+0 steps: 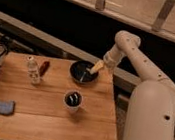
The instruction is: Pick up the ceramic bowl
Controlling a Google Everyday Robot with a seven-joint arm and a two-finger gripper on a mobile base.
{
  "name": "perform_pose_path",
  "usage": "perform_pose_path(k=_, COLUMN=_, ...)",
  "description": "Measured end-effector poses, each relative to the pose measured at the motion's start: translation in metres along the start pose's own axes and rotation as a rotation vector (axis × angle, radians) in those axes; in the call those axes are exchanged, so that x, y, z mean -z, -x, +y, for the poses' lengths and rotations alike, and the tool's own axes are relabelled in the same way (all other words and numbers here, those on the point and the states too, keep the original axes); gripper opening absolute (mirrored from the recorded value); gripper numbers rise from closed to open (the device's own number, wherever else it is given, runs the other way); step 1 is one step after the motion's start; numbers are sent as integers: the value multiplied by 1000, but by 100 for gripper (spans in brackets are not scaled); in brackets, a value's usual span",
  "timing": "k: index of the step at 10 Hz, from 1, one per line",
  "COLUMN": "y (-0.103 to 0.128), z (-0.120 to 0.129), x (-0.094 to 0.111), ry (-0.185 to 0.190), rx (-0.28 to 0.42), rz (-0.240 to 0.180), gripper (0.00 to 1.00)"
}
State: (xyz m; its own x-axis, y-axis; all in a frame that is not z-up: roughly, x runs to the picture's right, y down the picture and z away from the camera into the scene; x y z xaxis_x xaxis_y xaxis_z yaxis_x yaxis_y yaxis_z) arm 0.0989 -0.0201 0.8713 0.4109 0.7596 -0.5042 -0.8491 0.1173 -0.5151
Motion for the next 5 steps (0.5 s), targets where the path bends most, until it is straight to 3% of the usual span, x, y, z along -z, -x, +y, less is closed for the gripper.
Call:
perform_pose_path(k=2, y=5, z=1, x=-1, ry=-23, rx=-13, rz=-5, gripper=80)
perform_pose_path(k=5, y=13, z=-21, x=-29, ry=-47, rx=-61, rz=-39, gripper=80)
